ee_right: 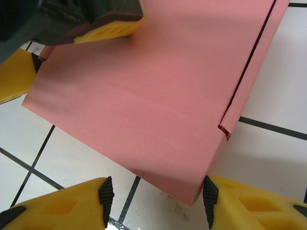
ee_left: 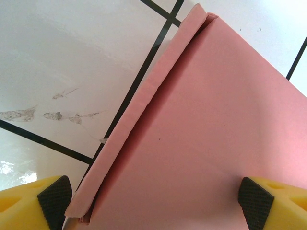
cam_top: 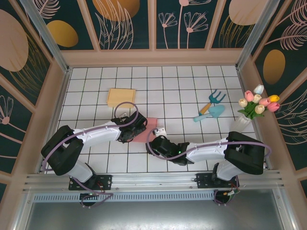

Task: Fold the paper box

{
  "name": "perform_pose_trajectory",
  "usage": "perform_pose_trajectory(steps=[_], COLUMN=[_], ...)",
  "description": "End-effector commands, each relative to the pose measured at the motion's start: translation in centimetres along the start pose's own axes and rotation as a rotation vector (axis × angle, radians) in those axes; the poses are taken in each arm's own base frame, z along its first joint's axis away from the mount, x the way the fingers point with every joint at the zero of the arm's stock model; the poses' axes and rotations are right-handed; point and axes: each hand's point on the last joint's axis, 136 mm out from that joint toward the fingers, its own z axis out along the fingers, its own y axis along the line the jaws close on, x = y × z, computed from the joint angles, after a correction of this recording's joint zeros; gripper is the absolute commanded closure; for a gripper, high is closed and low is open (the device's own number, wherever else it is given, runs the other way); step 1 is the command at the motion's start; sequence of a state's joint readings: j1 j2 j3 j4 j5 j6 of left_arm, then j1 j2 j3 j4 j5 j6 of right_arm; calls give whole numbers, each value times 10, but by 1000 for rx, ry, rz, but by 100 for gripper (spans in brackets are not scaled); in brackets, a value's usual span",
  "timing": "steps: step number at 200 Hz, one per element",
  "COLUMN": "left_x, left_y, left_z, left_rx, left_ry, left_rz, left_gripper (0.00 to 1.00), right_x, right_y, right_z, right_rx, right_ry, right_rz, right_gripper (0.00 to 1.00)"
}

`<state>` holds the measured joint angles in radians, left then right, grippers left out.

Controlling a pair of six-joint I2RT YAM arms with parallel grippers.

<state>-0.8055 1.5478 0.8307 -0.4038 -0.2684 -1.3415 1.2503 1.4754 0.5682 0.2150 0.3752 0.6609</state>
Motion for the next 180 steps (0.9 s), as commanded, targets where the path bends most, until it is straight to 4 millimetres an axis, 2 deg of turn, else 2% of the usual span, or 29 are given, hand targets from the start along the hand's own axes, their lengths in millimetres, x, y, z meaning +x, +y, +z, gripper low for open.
perform_pose_trajectory(steps=[1, 34, 81, 134, 180], left_x=[10, 10, 10, 9, 10], left_y=[21, 20, 21, 21, 22], left_z=[11, 10, 10, 10, 11], left_rx=[-88, -86, -87, -87, -92], left_ry=[27, 27, 27, 23, 25], left_rz=[15, 14, 13, 16, 16], left_gripper=[8, 8, 8, 8, 8], right_x=[-11, -14, -12, -11, -13], right_y=[5, 8, 7, -22, -9], right_z=[-2, -2, 3, 3, 6], right_rx=[15, 6, -2, 122, 19], right_ry=[-35, -43, -35, -61, -45], right_rz=[3, -12, -13, 10, 26], right_gripper=[44, 43, 47, 44, 44])
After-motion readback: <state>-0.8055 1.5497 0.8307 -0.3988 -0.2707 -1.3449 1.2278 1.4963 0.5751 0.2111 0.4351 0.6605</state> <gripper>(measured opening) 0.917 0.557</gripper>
